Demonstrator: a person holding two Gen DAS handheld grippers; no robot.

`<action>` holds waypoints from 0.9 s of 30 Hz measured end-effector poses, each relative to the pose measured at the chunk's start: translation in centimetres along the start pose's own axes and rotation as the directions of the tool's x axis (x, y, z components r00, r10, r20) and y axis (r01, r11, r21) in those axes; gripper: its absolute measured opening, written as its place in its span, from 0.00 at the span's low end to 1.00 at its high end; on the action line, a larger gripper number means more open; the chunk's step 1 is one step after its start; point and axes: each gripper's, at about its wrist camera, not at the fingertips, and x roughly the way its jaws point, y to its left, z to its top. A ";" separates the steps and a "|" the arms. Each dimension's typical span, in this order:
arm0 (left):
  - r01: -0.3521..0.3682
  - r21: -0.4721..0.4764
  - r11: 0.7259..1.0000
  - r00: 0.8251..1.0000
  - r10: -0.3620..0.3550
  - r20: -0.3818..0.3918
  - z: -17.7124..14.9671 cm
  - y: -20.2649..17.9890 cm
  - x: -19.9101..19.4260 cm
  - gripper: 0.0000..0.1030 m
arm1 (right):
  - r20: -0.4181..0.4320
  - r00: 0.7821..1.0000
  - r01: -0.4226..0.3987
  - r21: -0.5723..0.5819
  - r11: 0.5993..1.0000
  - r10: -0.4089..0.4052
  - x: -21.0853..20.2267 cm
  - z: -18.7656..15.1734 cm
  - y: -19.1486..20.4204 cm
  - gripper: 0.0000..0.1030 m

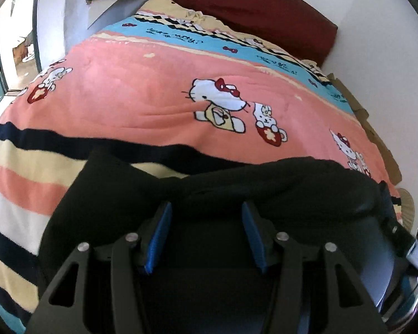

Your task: Fold large clothes

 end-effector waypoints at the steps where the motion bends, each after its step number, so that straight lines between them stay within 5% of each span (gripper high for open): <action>1: -0.008 -0.005 1.000 1.000 0.008 -0.003 0.0 0.4 -0.1 0.49 | 0.010 1.000 -0.002 0.036 0.999 0.001 -0.5 -0.2 -1.5 0.99; 6: -0.135 0.006 0.991 0.991 0.135 0.004 -0.3 1.2 -2.8 0.49 | -0.049 0.990 0.140 0.092 0.986 -0.136 -2.4 -0.8 -6.3 0.99; 9: -0.125 0.036 0.992 0.991 0.123 0.059 -1.8 0.5 -6.6 0.49 | -0.029 0.975 0.223 0.068 0.973 -0.221 -5.1 -1.2 -7.1 0.99; 13: -0.048 0.085 0.995 0.995 0.040 0.096 -4.6 -1.3 -9.9 0.49 | 0.060 0.985 0.161 0.032 0.986 -0.163 -9.5 -2.6 -4.5 0.99; 18: -0.062 0.108 0.992 0.995 0.053 0.081 -8.2 -1.3 -9.2 0.49 | 0.079 0.991 0.114 -0.048 0.992 -0.110 -10.0 -6.2 -0.6 0.99; 27: -0.169 0.134 0.976 0.978 0.150 0.144 -12.6 1.0 -11.2 0.49 | 0.000 0.985 0.172 0.036 0.984 -0.172 -9.4 -10.6 -5.6 0.99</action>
